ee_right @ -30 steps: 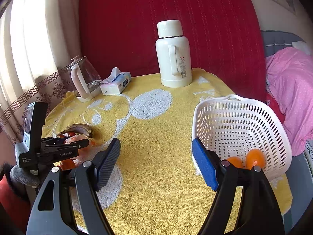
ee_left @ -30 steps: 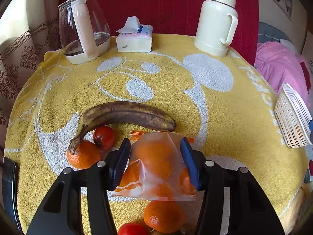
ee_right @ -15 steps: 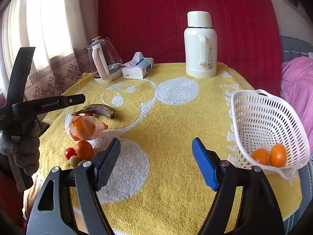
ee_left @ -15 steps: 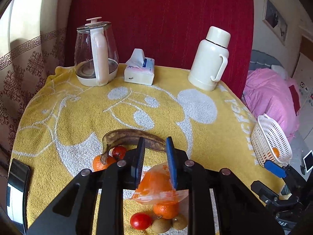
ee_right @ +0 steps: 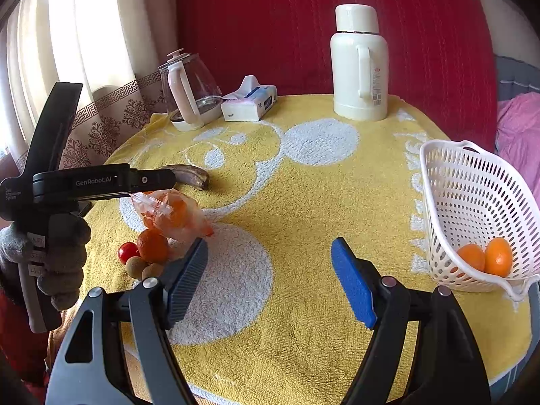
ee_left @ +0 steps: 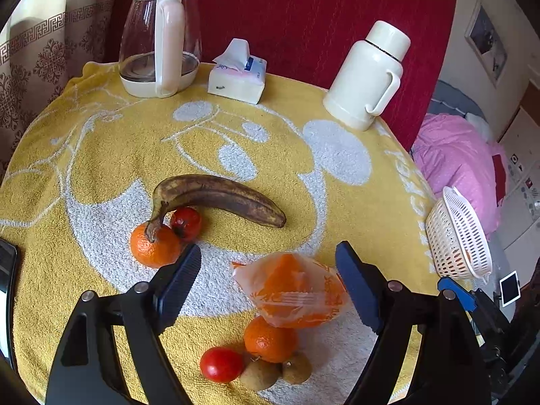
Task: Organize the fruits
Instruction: 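Lift the bag with the left tool while the right tool grasps it from the left tool, then hold the bag in the right tool while the left tool grasps the tangerine beside the banana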
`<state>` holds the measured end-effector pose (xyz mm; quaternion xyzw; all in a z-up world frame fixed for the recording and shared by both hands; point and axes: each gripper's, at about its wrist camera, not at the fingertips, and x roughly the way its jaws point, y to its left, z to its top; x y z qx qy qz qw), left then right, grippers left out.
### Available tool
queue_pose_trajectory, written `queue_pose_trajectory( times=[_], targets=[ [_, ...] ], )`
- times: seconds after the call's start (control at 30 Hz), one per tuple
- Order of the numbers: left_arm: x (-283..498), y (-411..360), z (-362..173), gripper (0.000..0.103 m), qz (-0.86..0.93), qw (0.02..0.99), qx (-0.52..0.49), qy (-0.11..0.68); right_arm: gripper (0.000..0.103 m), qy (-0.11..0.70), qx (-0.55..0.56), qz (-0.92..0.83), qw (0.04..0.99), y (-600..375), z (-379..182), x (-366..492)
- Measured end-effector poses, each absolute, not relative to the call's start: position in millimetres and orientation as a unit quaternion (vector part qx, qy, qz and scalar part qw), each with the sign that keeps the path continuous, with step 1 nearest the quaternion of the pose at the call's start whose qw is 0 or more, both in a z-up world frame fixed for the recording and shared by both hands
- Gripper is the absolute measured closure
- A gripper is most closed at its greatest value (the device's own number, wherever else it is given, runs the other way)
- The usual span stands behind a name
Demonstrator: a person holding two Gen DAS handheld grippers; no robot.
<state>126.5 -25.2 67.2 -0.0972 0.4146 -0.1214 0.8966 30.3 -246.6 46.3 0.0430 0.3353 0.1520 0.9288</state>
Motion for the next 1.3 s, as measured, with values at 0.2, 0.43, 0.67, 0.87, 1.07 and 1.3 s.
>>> queue_pose_trajectory(
  times=[0.2,0.43,0.67,0.87,1.07,1.3],
  targets=[
    [121,6,82,0.016,-0.08,0.916,-0.109,0.378,0.024,0.361,0.081,0.208,0.906,-233,44,34],
    [122,50,75,0.016,-0.035,0.92,-0.148,0.362,0.016,0.386,0.097,0.243,0.885,-194,50,49],
    [119,78,60,0.016,-0.004,0.919,-0.161,0.359,0.013,0.403,0.059,0.229,0.884,-140,42,77],
    [121,94,56,0.016,0.011,0.917,-0.181,0.356,0.013,0.412,0.035,0.203,0.888,-112,26,104],
    [123,91,54,0.016,0.019,0.919,-0.171,0.355,0.038,0.426,0.026,0.176,0.887,-109,10,119],
    [122,76,49,0.016,-0.013,0.92,-0.142,0.364,0.046,0.409,0.048,0.185,0.892,-129,22,107]
  ],
)
